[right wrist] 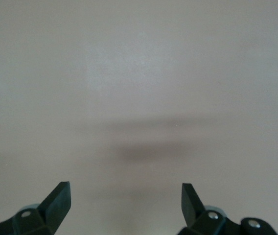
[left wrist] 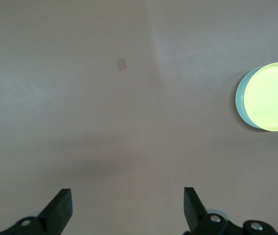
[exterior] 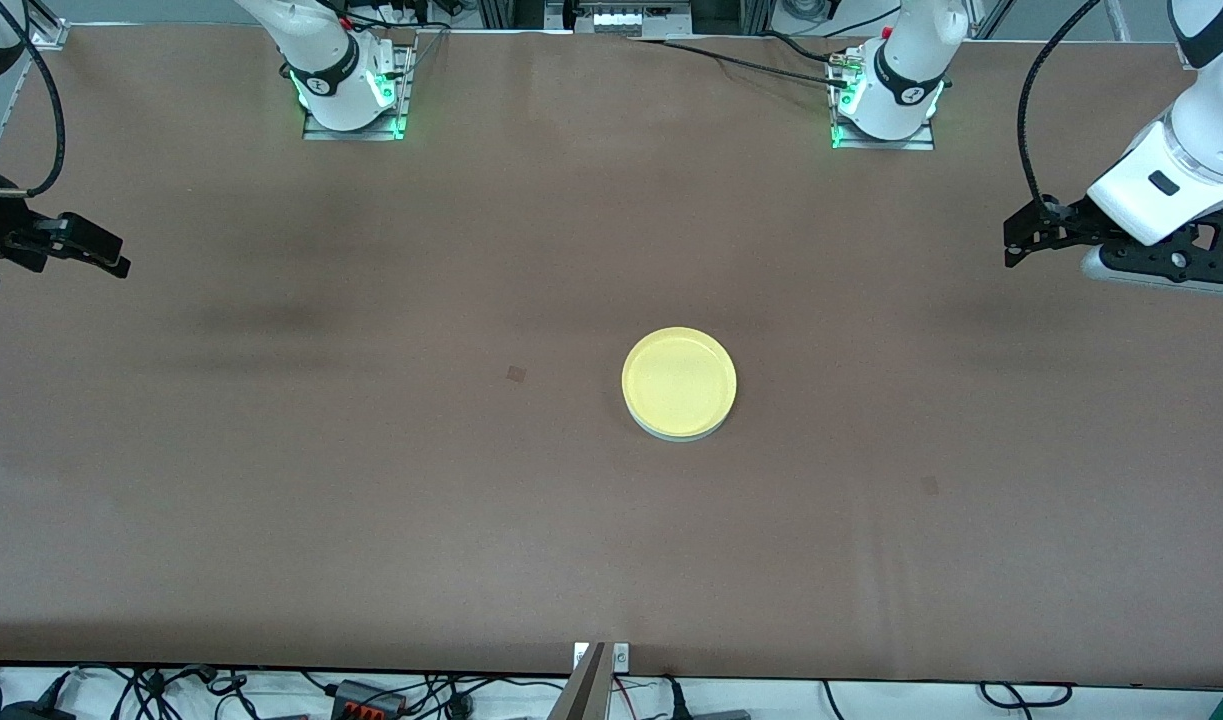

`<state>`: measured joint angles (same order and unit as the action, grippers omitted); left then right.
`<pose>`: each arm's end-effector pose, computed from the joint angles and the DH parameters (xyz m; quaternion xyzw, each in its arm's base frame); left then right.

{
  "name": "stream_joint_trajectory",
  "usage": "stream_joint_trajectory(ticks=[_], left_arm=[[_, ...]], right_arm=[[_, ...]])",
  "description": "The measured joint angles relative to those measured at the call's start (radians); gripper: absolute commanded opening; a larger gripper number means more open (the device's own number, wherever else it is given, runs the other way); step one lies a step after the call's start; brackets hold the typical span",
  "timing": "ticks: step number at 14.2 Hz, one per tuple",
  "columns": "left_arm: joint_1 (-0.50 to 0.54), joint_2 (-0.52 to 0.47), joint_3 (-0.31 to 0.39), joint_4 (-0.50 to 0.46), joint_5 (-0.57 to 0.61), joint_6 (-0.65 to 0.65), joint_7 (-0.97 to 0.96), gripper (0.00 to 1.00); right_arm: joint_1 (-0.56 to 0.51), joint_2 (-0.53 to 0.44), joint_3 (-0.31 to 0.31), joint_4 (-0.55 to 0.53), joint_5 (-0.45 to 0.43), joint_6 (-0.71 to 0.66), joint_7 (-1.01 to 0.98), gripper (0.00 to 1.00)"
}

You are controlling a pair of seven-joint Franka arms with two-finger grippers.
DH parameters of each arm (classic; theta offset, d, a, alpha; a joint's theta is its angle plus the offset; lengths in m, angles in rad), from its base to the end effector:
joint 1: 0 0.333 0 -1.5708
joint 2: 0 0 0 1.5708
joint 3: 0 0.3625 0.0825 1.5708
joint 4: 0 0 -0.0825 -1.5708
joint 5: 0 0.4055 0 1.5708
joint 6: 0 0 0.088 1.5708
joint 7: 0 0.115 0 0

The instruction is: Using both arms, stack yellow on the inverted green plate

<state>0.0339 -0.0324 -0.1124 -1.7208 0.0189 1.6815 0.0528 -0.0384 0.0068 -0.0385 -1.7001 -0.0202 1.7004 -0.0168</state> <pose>0.5687 -0.0437 0.6166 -0.9977 0.0666 0.0034 0.0113 0.5833 -0.0469 0.6061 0.9995 -0.0287 -0.0037 0.0100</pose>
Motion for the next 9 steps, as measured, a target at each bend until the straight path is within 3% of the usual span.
stream_joint_trajectory(ticks=[9], left_arm=[[0.000,0.000,-0.004,0.008,0.000,0.000,0.000,1.00]], right_arm=[[0.000,0.000,0.000,0.000,0.000,0.000,0.000,1.00]])
